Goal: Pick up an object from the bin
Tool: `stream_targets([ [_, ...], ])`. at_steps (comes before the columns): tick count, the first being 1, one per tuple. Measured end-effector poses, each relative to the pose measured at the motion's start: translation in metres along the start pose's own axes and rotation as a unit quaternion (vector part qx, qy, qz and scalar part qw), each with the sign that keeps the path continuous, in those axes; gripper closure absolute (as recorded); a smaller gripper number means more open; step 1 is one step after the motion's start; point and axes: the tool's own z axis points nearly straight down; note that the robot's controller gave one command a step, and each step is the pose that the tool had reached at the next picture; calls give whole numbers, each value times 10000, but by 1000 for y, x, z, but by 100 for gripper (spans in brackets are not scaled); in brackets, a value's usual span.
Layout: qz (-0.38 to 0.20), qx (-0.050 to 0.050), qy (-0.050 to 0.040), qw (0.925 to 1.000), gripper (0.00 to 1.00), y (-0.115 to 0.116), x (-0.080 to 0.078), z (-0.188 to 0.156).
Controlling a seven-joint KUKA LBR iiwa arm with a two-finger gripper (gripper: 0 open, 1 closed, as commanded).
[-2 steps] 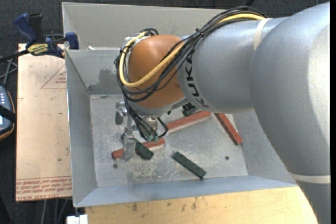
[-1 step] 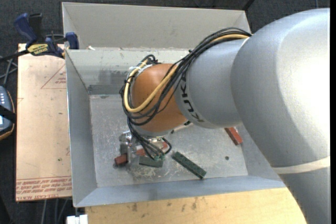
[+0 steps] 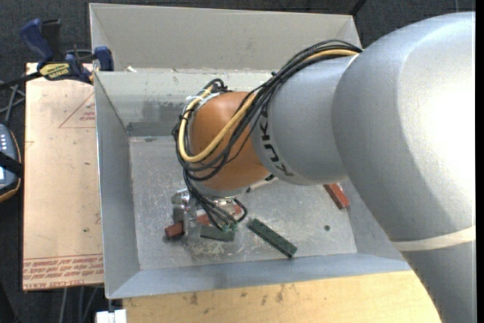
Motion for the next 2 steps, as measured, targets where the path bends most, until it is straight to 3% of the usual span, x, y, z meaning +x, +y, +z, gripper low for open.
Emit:
stream_targets([
  [1, -107, 2, 29, 9999, 100, -18, 5, -50],
  [2, 698, 0, -14, 9976, 100, -43, -8, -79],
])
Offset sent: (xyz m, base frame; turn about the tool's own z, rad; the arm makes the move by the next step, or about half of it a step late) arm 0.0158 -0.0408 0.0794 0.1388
